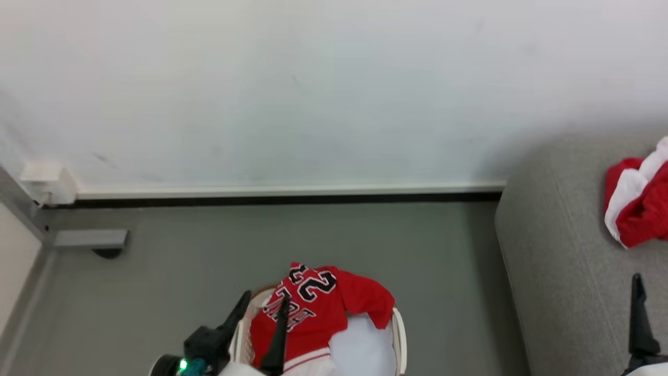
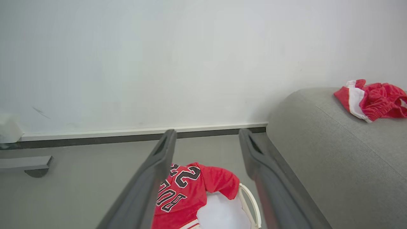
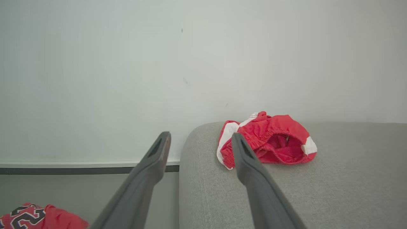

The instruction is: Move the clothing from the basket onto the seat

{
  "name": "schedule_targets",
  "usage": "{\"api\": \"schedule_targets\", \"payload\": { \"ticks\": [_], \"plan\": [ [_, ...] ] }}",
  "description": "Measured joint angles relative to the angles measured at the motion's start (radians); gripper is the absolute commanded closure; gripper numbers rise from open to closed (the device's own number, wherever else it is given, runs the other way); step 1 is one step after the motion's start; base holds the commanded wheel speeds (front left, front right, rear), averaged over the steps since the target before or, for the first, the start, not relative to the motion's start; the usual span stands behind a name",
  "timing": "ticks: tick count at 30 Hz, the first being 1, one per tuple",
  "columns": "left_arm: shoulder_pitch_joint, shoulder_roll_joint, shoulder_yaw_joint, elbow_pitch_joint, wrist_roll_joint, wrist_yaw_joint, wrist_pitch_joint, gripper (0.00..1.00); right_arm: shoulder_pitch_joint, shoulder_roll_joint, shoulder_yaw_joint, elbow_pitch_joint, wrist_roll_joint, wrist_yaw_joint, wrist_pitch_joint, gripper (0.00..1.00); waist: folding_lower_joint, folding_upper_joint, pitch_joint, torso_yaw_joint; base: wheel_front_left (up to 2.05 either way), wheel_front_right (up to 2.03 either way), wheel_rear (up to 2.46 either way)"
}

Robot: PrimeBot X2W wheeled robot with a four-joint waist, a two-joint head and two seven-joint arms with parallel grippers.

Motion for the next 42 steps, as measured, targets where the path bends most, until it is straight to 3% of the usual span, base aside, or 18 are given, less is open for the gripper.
{"api": "schedule_targets", "payload": {
  "ticks": [9, 18, 42],
  "plan": [
    [0.110, -0.017, 0.149, -0.035, 0.072, -0.021, 0.000, 0.00, 0.144, 0.086, 0.086, -0.045, 0.020, 0.000, 0.000, 0.00, 0.0002, 0.0000, -0.079, 0.080, 0.00, 0.00, 0.00],
    [0.178, -0.055, 0.247, -0.029, 0.117, -0.065, 0.000, 0.00, 0.177, 0.099, 0.151, -0.010, 0.022, 0.000, 0.000, 0.00, 0.0003, 0.0000, -0.123, 0.108, 0.00, 0.00, 0.00],
    [0.186, -0.108, 0.340, -0.006, 0.196, -0.125, 0.000, 0.00, 0.174, 0.102, 0.191, 0.010, 0.039, 0.000, 0.000, 0.00, 0.0005, 0.0000, -0.117, 0.098, 0.00, 0.00, 0.00]
  ]
}}
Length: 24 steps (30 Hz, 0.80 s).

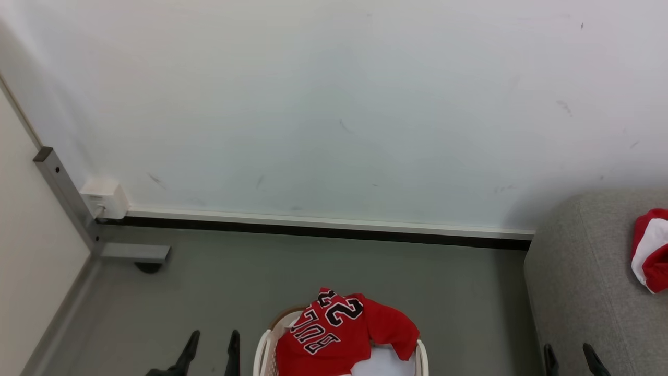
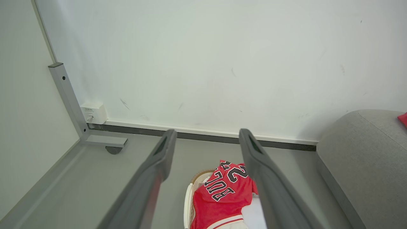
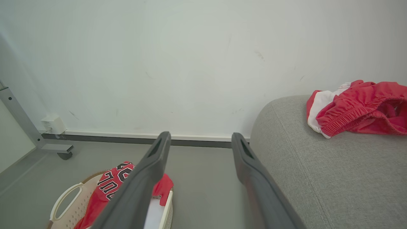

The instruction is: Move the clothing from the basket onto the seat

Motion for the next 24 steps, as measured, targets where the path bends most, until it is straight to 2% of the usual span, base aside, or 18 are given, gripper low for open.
{"api": "schedule_targets", "payload": {
  "ticks": [6, 13, 19, 24],
  "plan": [
    [-0.002, -0.004, 0.006, 0.007, 0.008, -0.008, 0.000, 0.00, -0.008, 0.000, 0.013, 0.000, 0.004, 0.000, 0.000, 0.00, 0.0000, 0.0000, 0.005, -0.016, 0.00, 0.00, 0.00],
    [-0.044, -0.008, -0.019, 0.024, 0.011, -0.021, 0.000, 0.00, -0.024, 0.000, 0.012, -0.007, -0.001, 0.000, 0.000, 0.00, 0.0000, 0.0000, 0.017, -0.069, 0.00, 0.00, 0.00],
    [-0.133, -0.011, -0.063, 0.102, 0.023, -0.031, 0.000, 0.00, -0.048, 0.001, 0.010, -0.025, -0.004, 0.000, 0.000, 0.00, 0.0000, 0.0000, 0.060, -0.132, 0.00, 0.00, 0.00],
    [-0.279, -0.012, -0.106, 0.214, 0.025, -0.043, 0.014, 0.00, -0.097, 0.000, 0.007, -0.060, 0.005, 0.000, 0.000, 0.00, 0.0001, 0.0000, 0.148, -0.176, 0.00, 0.00, 0.00]
  ]
}}
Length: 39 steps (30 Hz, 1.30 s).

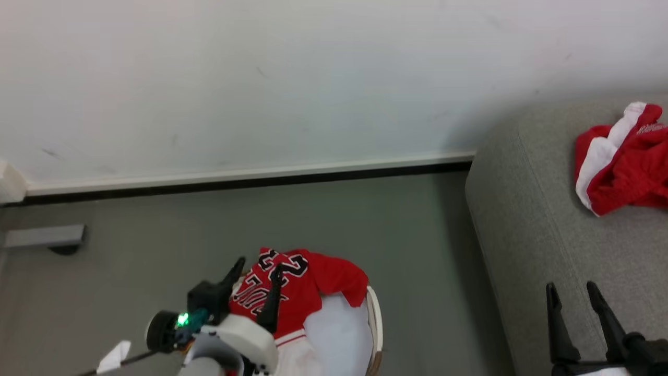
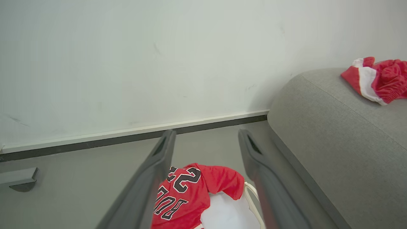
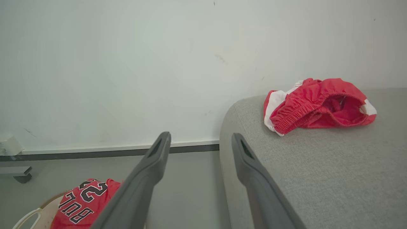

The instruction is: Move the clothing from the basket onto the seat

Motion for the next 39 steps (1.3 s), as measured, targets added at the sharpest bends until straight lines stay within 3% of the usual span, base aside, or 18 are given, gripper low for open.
{"api": "schedule_targets", "payload": {
  "ticks": [15, 18, 32, 39],
  "plan": [
    [-0.453, 0.005, -0.052, 0.362, 0.043, -0.004, 0.119, 0.00, -0.199, 0.000, 0.026, -0.073, 0.075, 0.000, 0.000, 0.00, 0.0004, 0.0000, 0.406, -0.103, 0.00, 0.00, 0.00],
    [-0.527, 0.003, -0.048, 0.453, 0.036, 0.018, 0.147, 0.00, -0.223, 0.000, 0.021, -0.081, 0.082, 0.000, 0.000, 0.00, 0.0003, 0.0000, 0.489, -0.123, 0.00, 0.00, 0.00],
    [-0.712, 0.000, -0.042, 0.645, 0.001, 0.133, 0.170, 0.00, -0.302, 0.000, 0.041, -0.114, 0.108, 0.000, 0.000, 0.00, 0.0002, -0.0001, 0.678, -0.146, 0.00, 0.00, 0.00],
    [-0.782, 0.003, -0.040, 0.708, -0.009, 0.154, 0.151, 0.00, -0.322, 0.000, 0.056, -0.119, 0.118, 0.000, 0.000, 0.00, 0.0001, -0.0001, 0.753, -0.155, 0.00, 0.00, 0.00]
  ]
}}
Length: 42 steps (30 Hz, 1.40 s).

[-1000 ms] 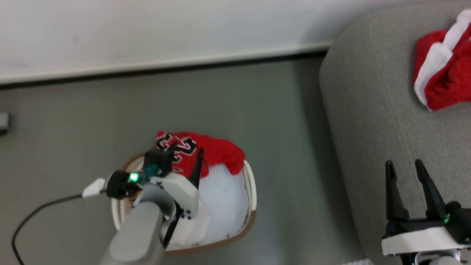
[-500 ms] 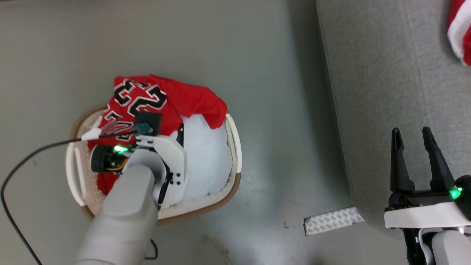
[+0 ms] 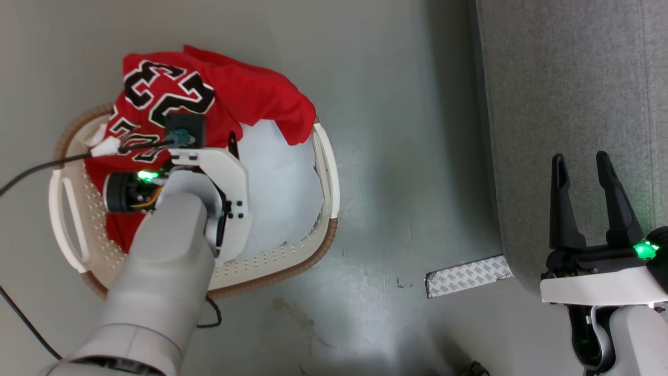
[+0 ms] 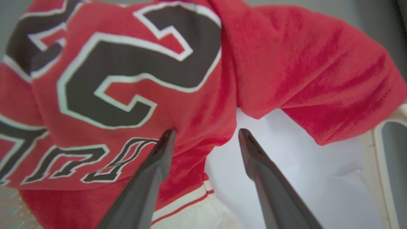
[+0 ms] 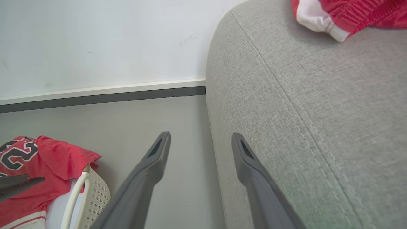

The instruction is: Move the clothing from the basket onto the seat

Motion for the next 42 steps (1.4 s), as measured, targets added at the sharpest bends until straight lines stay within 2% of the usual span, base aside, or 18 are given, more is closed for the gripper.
{"api": "schedule_targets", "payload": {
  "ticks": [22, 40, 42],
  "plan": [
    [-0.109, 0.006, 0.016, 0.065, -0.047, 0.105, -0.095, 0.00, -0.020, 0.000, 0.022, -0.017, 0.010, 0.000, 0.000, 0.00, -0.0002, 0.0000, 0.078, -0.031, 0.00, 0.00, 0.00],
    [-0.162, 0.016, 0.006, 0.071, -0.066, 0.120, -0.156, 0.00, -0.021, -0.001, 0.012, -0.037, -0.010, -0.003, -0.001, 0.00, -0.0002, 0.0000, 0.133, -0.026, 0.00, 0.00, 0.00],
    [-0.163, 0.016, 0.003, 0.069, -0.067, 0.123, -0.157, 0.31, -0.021, -0.001, 0.010, -0.039, -0.012, -0.005, -0.001, 0.00, -0.0002, 0.0000, 0.138, -0.025, 0.00, 0.00, 0.00]
  ]
}}
